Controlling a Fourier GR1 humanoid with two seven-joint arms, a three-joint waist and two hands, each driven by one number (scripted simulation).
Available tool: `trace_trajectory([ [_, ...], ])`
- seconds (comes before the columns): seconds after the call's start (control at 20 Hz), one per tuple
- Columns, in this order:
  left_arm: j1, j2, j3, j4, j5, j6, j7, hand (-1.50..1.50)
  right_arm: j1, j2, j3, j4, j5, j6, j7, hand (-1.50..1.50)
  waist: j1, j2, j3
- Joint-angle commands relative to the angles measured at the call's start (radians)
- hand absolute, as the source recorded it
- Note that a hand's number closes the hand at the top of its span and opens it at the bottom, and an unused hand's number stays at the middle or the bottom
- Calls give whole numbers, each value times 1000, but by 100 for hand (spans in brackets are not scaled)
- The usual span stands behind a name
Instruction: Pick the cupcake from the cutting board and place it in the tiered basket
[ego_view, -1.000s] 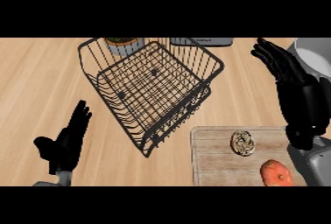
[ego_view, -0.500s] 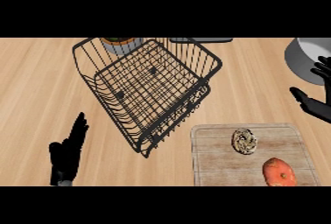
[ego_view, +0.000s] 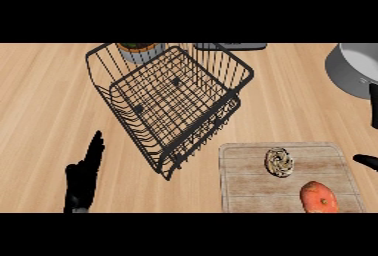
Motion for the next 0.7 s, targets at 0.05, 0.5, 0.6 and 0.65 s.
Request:
trace_trajectory([
  [0.05,7,7,-5,-1,-3,-7,26,0,76,-195,93,-135,99,120,173,-150,-2,-1,-4],
  [0.5,22,20,1,-55,-2,-19,58,0,119,-339,173,-491,369,35,533,-150,4,-2,-3],
  [0.6,-41,-1,10,27,-13,-24,50,0,65,-251,283,-534,480,-35,632,-150,16,5,-2],
  [0.65,8,6,15,-7,-4,-41,27,0,79,-227,295,-496,535,-34,613,-150,20,5,-1],
])
